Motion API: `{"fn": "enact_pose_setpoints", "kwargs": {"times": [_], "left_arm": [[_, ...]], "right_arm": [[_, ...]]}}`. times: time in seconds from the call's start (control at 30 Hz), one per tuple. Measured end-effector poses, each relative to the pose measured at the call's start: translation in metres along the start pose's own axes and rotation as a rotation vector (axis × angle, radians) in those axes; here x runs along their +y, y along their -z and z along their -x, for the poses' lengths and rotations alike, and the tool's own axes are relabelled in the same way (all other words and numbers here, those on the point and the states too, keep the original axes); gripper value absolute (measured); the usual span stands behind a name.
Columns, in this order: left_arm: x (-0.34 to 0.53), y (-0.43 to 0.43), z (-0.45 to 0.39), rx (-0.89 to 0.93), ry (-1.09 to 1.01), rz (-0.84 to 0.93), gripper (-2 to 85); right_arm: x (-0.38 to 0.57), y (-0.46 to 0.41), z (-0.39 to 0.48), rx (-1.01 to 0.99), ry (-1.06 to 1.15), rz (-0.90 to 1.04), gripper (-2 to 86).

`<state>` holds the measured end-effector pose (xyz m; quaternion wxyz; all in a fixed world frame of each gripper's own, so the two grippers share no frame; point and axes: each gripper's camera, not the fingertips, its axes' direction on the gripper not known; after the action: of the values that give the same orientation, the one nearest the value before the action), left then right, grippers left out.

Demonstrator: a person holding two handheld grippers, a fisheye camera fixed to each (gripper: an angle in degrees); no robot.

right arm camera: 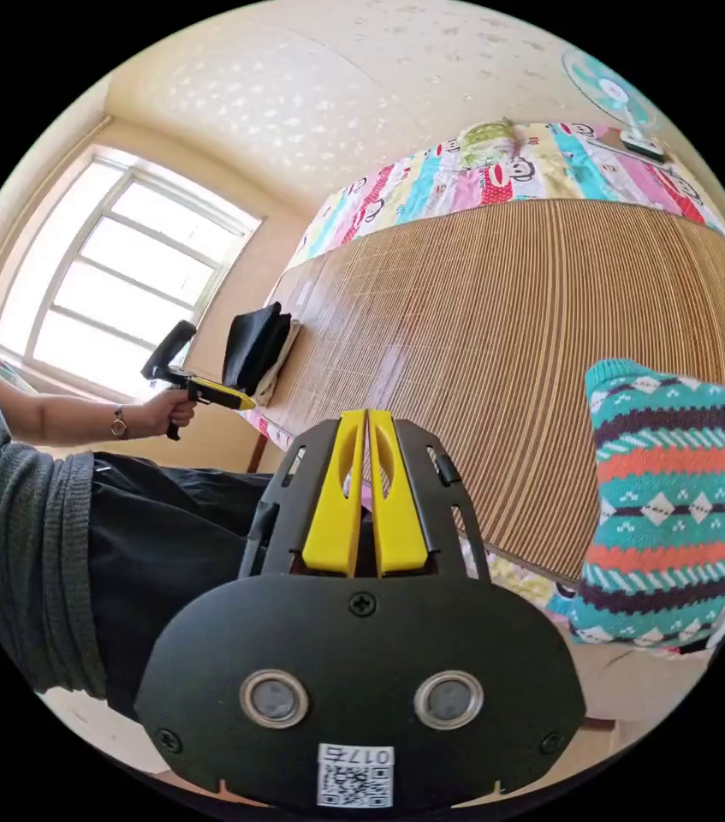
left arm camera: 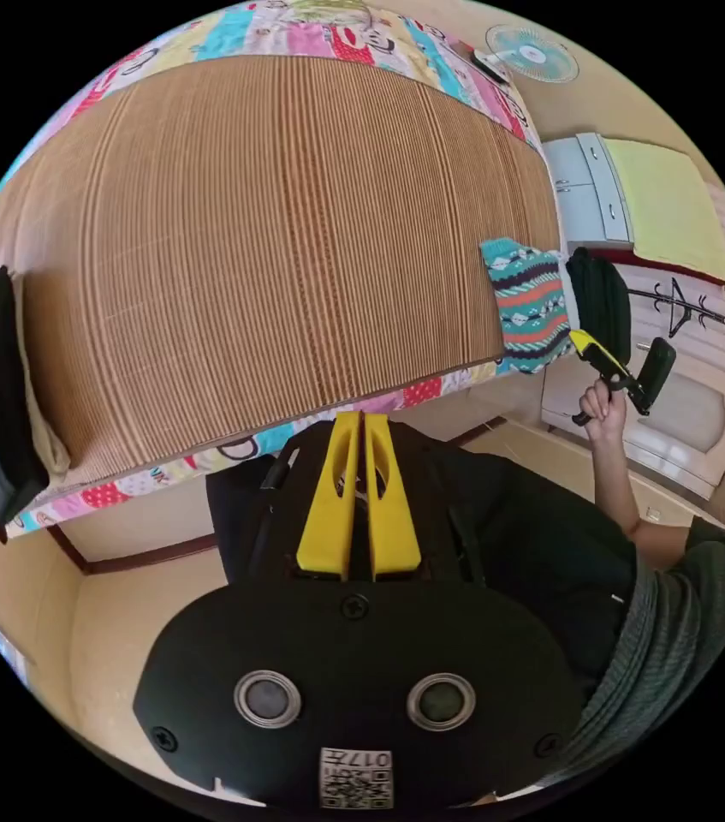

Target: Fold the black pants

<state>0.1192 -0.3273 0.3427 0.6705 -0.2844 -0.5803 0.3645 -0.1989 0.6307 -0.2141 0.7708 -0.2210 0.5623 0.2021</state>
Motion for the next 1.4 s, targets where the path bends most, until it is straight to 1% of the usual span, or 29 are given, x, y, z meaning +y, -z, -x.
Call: {"fn": "enact_pose_setpoints", "kwargs": {"times": [0.07, 0.13, 0.23, 0.33, 0.4, 0.47, 0.5, 0.57, 0.63, 0.67, 0.73, 0.83, 0.93, 1.0, 1.1, 1.17, 1.27, 1.3, 1.33, 1.37, 1.4], "left_arm": [[0.047, 0.022, 0.02, 0.034, 0.084, -0.093, -1.0], [0.112, 0.042, 0.047, 0.096, 0.193, -0.233, -1.0], [0.184, 0.058, 0.075, 0.065, 0.289, -0.38, -1.0], [0.247, 0.076, 0.104, 0.008, 0.349, -0.502, -1.0], [0.279, 0.089, 0.126, 0.007, 0.363, -0.571, -0.9], [0.309, 0.106, 0.149, -0.014, 0.362, -0.642, -0.8], [0.327, 0.117, 0.166, -0.042, 0.372, -0.679, -0.7], [0.351, 0.134, 0.193, -0.088, 0.388, -0.733, -0.4], [0.366, 0.154, 0.234, -0.105, 0.382, -0.783, 1.0], [0.367, 0.16, 0.245, -0.1, 0.382, -0.792, 1.6], [0.361, 0.18, 0.29, -0.042, 0.366, -0.819, 6.3], [0.327, 0.2, 0.343, 0.009, 0.346, -0.775, 8.7], [0.276, 0.217, 0.38, -0.017, 0.282, -0.737, 9.1], [0.235, 0.221, 0.404, -0.053, 0.267, -0.679, 10.4], [0.17, 0.219, 0.445, -0.048, 0.289, -0.608, 12.8], [0.137, 0.211, 0.466, -0.014, 0.315, -0.579, 12.8], [0.096, 0.19, 0.493, 0.163, 0.377, -0.559, 9.9], [0.089, 0.181, 0.5, 0.273, 0.407, -0.57, 6.0], [0.086, 0.175, 0.502, 0.41, 0.391, -0.619, 3.6], [0.085, 0.173, 0.501, 0.483, 0.359, -0.647, 3.2], [0.081, 0.17, 0.494, 0.632, 0.267, -0.695, 2.5]], "right_arm": [[-0.012, -0.023, 0.031, 0.078, 0.101, 0.076, 0.5], [-0.02, -0.044, 0.056, 0.111, 0.151, 0.109, 0.5], [-0.036, -0.088, 0.108, 0.098, 0.208, 0.145, 0.4], [-0.055, -0.141, 0.174, 0.063, 0.239, 0.16, 0.4], [-0.065, -0.176, 0.219, 0.054, 0.252, 0.165, 0.4], [-0.078, -0.228, 0.284, 0.033, 0.294, 0.213, 0.4], [-0.08, -0.24, 0.301, 0.027, 0.31, 0.226, 0.4], [-0.086, -0.281, 0.365, -0.013, 0.397, 0.253, 0.4], [-0.089, -0.306, 0.405, -0.049, 0.463, 0.26, 0.4], [-0.092, -0.319, 0.426, -0.056, 0.49, 0.264, 0.4], [-0.096, -0.335, 0.448, -0.037, 0.492, 0.261, 0.4], [-0.1, -0.345, 0.463, -0.003, 0.405, 0.234, 0.4], [-0.089, -0.335, 0.454, 0.001, 0.286, 0.192, 0.4], [-0.074, -0.327, 0.44, 0.045, 0.207, 0.183, 0.4], [-0.042, -0.314, 0.414, 0.152, 0.057, 0.209, 0.3], [-0.014, -0.3, 0.397, 0.207, -0.063, 0.226, 0.3], [0.017, -0.28, 0.388, 0.25, -0.164, 0.213, 0.5], [0.022, -0.277, 0.387, 0.26, -0.179, 0.21, 0.5], [0.031, -0.272, 0.386, 0.282, -0.207, 0.204, 0.6], [0.038, -0.268, 0.386, 0.3, -0.229, 0.198, 0.6], [0.041, -0.267, 0.385, 0.306, -0.238, 0.197, 0.7]]}}
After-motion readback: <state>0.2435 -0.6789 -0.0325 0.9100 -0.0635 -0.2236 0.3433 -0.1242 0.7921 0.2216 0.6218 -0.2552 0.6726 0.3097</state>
